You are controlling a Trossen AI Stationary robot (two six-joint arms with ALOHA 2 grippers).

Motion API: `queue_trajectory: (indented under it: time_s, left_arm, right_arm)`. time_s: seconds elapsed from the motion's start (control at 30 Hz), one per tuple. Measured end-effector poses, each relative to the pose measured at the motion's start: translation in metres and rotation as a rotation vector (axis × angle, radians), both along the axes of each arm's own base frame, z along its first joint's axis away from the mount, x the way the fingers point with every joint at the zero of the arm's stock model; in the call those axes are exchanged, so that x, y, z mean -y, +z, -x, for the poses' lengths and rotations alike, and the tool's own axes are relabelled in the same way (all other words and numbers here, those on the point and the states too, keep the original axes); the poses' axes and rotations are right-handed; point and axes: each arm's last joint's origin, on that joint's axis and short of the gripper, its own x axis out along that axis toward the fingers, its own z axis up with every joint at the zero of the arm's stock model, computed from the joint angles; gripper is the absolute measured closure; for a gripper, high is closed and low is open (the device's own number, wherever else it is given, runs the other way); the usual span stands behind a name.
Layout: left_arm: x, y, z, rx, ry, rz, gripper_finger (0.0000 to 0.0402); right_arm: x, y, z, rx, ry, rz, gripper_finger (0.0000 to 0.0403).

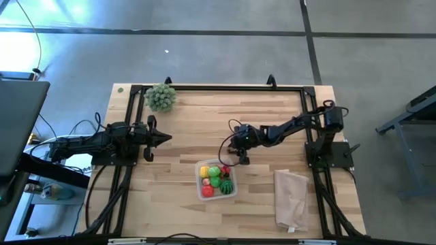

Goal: Pick and placing Produce into tupperware
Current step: Put the blueberry into the transparent bin

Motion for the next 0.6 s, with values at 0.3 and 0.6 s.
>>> queue_trajectory:
  time_s: [0.3,0.6]
  left_arm:
    - [0.0,0.0,0.0,0.0,0.0,0.0,0.0401]
    - [0.0,-0.0001,0.0,-0.001,0.0,0.0,0.0401]
  right_arm:
    - [0.0009,-0.0055,-0.0083,-0.025,0.002,-0.013,0.0269]
    - [0.0005,-0.0091,-0.005,-0.087,-0.032,-0.042,0.027]
